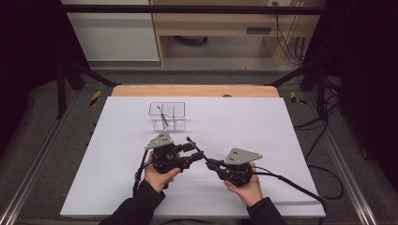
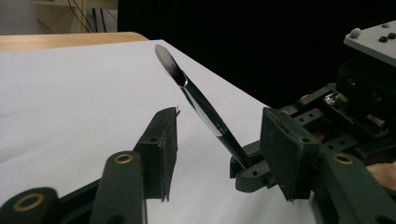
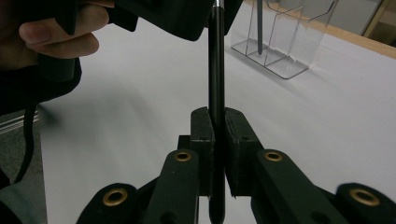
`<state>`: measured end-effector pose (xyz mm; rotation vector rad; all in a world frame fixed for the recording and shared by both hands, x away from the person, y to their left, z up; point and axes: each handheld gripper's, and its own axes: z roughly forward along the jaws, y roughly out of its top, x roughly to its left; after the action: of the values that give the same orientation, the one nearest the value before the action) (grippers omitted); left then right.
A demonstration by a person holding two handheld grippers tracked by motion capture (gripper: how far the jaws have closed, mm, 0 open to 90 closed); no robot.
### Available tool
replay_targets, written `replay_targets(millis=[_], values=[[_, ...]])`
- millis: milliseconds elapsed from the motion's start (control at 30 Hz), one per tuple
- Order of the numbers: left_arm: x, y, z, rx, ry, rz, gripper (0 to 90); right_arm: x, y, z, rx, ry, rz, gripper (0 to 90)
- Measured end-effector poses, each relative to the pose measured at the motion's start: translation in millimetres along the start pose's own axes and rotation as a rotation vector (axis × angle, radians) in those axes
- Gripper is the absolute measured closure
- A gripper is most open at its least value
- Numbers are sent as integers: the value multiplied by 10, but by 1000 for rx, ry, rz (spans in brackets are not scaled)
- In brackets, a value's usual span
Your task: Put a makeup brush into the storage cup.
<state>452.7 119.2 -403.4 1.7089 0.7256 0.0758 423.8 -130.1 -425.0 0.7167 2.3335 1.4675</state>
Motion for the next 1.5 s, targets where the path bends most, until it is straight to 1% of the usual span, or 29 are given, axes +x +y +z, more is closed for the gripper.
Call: replay_targets(millis=[200,400,567,767,1100,1267,1500], values=[[-7,-11,14,3,-5,-9,552,7,-2,6,-3,10,-10,834],[2,-26,24,7,-5,-25,620,13,-4,9,-3,8,-10,834],[6,-26,17,1,-5,-36,649,16,-10,20,1,9,-12,833],[7,-24,8,-2,-3,-49,710,18,-14,26,5,9,-12,833],[-6,-24,5,-3,-16,-56,754,20,-23,41,14,12,-23,832],[-19,-22,0,-7,-31,-60,780,23,-25,47,16,11,-27,829],[-53,-23,2,-13,-37,-49,803,23,-28,52,19,7,-28,824]])
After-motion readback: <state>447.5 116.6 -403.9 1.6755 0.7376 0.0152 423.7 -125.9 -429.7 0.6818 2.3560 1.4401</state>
